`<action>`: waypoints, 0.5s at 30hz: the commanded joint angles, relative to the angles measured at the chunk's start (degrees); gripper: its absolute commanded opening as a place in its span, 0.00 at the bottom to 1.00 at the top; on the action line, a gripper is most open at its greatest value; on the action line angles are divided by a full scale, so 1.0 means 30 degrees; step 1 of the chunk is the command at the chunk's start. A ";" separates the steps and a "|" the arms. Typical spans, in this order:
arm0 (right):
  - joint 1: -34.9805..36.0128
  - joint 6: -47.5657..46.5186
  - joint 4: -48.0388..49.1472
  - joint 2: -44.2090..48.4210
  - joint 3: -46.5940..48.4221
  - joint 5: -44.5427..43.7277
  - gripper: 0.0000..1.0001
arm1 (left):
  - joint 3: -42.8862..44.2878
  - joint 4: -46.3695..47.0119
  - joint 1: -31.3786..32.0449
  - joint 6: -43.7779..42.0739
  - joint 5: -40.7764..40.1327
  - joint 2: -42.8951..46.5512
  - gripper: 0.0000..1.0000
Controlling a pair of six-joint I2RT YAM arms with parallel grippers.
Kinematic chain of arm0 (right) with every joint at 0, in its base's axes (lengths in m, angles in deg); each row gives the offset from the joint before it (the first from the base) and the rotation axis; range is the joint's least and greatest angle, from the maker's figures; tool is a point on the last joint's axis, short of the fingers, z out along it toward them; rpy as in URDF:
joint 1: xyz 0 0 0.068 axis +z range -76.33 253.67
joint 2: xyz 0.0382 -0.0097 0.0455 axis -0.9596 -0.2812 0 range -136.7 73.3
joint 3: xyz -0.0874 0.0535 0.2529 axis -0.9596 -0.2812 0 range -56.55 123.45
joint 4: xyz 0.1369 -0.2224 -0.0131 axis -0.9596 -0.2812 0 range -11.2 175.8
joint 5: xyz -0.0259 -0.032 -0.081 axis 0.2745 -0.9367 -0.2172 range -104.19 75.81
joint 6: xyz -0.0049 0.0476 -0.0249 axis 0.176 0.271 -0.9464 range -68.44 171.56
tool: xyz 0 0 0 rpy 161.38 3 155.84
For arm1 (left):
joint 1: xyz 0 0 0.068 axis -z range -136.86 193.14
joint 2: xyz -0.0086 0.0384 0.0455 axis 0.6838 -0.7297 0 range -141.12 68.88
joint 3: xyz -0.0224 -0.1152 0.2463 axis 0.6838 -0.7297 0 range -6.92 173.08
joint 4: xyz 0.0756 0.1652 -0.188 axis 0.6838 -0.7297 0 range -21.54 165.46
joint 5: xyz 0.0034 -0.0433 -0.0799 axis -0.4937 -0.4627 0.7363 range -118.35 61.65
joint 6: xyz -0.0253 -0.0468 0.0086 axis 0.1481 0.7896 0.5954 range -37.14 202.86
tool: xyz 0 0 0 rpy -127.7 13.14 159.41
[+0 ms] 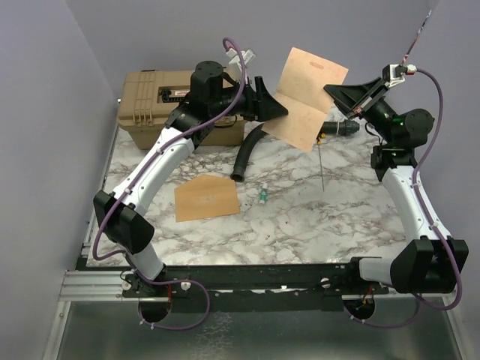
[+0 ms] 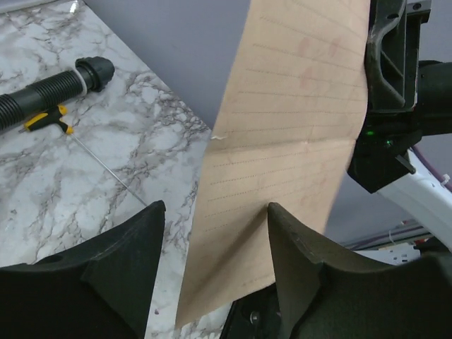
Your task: Place the letter into the envelope and seal it
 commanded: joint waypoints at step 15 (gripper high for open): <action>-0.0108 -0.1056 0.1820 0.0069 0.0573 0.1887 0.00 | -0.5655 1.2949 -0.0833 1.1069 0.3286 0.2454 0.00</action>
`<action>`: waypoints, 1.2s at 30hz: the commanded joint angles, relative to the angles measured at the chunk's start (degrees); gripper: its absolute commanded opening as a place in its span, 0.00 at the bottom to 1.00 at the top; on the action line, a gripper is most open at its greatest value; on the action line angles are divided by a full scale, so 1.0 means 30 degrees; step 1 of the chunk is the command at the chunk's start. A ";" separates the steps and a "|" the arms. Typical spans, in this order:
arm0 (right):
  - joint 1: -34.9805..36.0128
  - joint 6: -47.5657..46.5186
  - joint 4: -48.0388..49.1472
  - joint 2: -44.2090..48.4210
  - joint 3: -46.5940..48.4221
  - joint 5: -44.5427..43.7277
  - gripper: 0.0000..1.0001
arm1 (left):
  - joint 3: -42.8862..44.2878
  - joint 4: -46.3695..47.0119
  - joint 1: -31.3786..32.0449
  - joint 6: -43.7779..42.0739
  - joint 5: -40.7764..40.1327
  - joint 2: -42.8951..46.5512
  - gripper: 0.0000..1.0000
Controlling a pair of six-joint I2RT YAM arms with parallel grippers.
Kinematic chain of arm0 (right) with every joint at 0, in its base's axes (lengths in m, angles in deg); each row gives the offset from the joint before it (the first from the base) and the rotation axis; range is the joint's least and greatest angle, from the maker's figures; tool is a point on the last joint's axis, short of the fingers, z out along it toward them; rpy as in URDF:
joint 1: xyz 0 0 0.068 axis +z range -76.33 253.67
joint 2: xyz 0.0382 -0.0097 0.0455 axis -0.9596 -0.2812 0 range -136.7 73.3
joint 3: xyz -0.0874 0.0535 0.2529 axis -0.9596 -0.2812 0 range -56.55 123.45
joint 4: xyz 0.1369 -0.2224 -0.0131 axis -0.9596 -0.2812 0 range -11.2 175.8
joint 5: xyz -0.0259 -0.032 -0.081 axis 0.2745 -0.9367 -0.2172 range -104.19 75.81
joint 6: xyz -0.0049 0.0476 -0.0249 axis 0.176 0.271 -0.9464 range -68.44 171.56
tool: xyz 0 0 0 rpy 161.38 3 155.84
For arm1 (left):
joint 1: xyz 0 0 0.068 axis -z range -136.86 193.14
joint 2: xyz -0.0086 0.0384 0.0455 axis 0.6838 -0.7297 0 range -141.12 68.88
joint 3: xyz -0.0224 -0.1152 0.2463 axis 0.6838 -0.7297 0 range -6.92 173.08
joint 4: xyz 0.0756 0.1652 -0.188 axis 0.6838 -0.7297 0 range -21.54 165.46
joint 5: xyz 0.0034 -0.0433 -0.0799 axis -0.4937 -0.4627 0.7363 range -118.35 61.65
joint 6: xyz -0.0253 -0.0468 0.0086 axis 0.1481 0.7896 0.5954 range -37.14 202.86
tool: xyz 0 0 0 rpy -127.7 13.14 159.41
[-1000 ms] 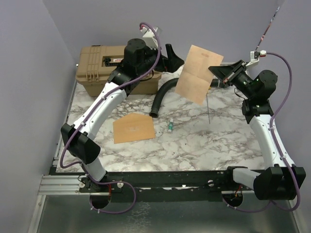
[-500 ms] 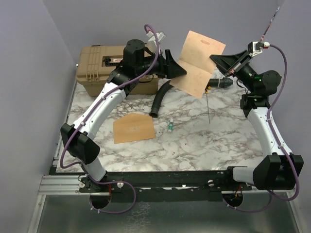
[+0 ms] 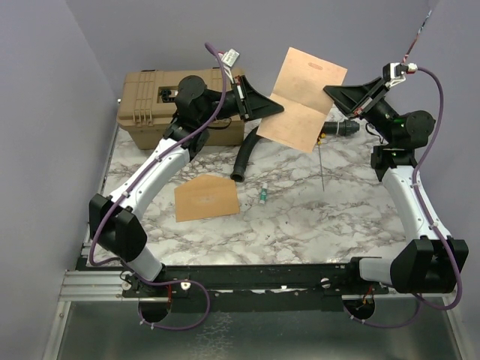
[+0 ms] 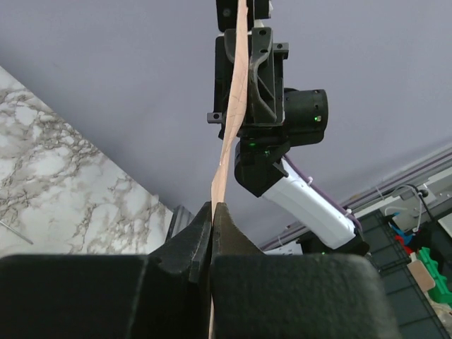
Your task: Place the letter into the envelope and seal it
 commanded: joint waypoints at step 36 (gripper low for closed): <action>0.1199 -1.6983 -1.3379 0.1414 0.4502 0.4585 0.65 | -0.0401 -0.0972 -0.0590 -0.2594 -0.0528 0.0660 0.00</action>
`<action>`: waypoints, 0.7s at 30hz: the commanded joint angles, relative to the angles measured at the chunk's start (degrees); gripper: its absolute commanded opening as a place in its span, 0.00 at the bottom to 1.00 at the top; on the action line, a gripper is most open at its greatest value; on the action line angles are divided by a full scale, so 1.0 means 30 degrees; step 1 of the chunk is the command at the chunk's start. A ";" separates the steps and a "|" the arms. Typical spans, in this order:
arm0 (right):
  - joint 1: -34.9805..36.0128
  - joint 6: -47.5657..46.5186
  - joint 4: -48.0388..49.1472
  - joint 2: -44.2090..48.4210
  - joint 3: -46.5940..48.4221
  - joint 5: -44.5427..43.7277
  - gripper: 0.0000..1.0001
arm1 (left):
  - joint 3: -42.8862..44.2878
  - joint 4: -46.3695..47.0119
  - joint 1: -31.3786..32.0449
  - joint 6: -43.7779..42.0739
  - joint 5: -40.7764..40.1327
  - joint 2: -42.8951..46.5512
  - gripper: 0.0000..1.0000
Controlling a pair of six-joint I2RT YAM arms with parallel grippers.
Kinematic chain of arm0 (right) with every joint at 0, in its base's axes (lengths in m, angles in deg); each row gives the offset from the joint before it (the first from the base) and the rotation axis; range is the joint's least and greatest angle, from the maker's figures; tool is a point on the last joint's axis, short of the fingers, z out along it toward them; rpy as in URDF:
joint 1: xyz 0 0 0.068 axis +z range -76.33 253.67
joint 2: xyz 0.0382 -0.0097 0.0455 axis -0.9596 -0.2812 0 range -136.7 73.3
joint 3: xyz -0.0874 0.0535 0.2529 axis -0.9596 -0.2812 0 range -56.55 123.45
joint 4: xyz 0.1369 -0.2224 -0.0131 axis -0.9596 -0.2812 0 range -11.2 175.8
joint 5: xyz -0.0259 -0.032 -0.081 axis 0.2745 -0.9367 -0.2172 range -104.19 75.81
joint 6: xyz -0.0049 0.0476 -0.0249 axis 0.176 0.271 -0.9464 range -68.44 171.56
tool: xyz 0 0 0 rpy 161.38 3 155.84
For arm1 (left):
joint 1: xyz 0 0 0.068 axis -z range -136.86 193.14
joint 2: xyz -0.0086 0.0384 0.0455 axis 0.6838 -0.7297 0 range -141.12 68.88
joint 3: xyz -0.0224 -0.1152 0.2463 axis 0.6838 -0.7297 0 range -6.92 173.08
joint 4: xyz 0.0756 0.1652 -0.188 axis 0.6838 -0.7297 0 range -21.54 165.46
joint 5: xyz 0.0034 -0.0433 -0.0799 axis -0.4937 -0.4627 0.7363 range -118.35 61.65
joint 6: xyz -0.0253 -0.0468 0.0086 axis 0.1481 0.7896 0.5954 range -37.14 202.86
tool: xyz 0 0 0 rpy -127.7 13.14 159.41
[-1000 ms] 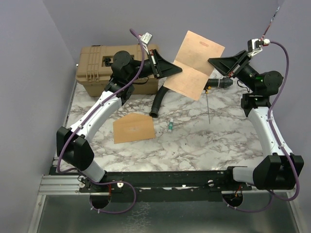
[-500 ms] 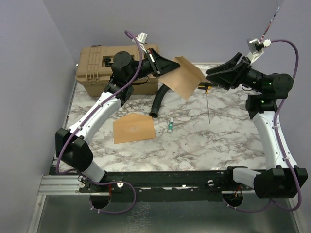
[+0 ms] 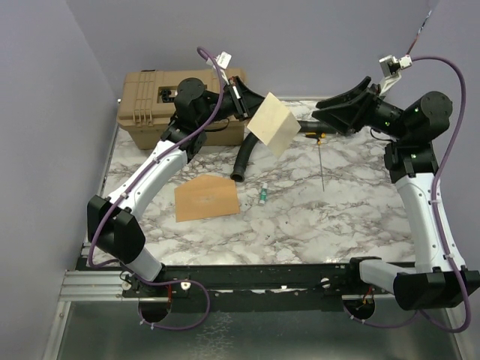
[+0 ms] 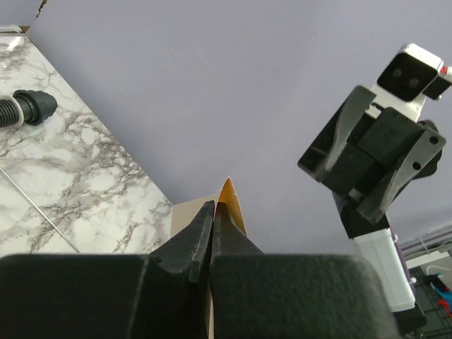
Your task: Place the letter into the envelope and seal it
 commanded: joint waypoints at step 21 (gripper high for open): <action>0.2843 -0.2855 0.1293 -0.2730 -0.1684 0.6389 0.56 | 0.1119 0.1890 -0.0158 0.2459 0.5831 0.0474 0.00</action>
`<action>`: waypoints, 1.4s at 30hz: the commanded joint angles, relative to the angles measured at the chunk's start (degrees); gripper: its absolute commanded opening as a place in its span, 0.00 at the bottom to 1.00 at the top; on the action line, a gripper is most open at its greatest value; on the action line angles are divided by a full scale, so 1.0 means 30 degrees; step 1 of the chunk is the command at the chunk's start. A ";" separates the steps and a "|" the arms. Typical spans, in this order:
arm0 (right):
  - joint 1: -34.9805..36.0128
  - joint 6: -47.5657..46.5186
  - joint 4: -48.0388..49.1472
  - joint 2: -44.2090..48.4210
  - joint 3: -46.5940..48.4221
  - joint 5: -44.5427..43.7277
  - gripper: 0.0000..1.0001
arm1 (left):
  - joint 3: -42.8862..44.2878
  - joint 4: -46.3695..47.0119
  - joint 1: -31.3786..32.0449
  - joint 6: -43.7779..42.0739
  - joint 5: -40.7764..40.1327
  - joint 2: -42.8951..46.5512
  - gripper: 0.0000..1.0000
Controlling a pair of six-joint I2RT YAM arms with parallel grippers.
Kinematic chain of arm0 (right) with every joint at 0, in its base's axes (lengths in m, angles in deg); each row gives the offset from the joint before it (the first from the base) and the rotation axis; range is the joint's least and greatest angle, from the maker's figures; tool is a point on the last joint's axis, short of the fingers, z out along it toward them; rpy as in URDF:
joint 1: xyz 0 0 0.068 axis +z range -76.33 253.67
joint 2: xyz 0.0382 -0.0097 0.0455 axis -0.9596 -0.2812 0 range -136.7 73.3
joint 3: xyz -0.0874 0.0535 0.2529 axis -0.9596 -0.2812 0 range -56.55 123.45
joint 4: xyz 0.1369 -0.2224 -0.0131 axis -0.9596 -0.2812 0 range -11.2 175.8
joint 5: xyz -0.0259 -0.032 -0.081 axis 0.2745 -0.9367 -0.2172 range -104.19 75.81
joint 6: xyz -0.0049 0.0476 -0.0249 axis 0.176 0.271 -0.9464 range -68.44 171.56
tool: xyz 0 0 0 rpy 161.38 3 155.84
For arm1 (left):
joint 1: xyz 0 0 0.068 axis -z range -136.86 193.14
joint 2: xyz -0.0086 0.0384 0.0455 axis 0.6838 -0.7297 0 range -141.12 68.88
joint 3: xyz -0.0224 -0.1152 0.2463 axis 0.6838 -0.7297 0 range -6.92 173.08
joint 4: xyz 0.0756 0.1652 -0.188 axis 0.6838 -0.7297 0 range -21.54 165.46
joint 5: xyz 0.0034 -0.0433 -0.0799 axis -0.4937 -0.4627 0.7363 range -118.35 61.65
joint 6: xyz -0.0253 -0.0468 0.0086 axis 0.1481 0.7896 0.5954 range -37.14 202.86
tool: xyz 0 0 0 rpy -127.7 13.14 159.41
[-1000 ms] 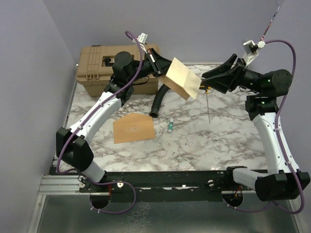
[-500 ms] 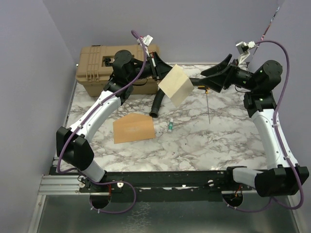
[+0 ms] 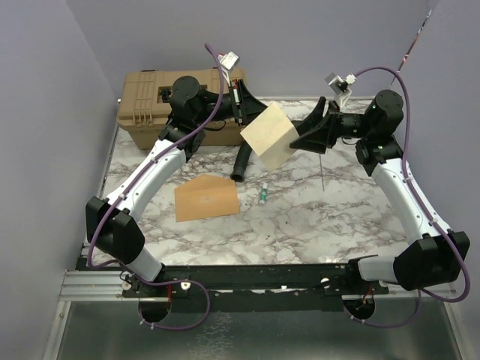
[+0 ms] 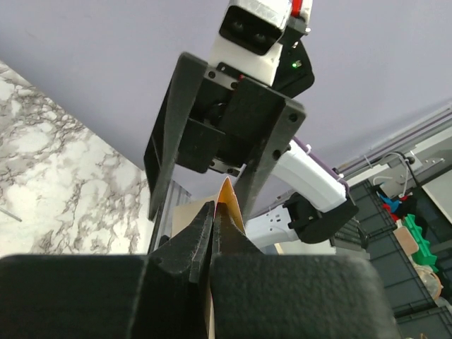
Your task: Place the letter into the envelope and seal it
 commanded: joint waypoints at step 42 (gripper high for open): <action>0.1254 0.4477 0.1462 -0.0390 -0.0112 -0.2639 0.00 | 0.0275 -0.8408 0.0840 -1.3705 -0.4588 0.3631 0.86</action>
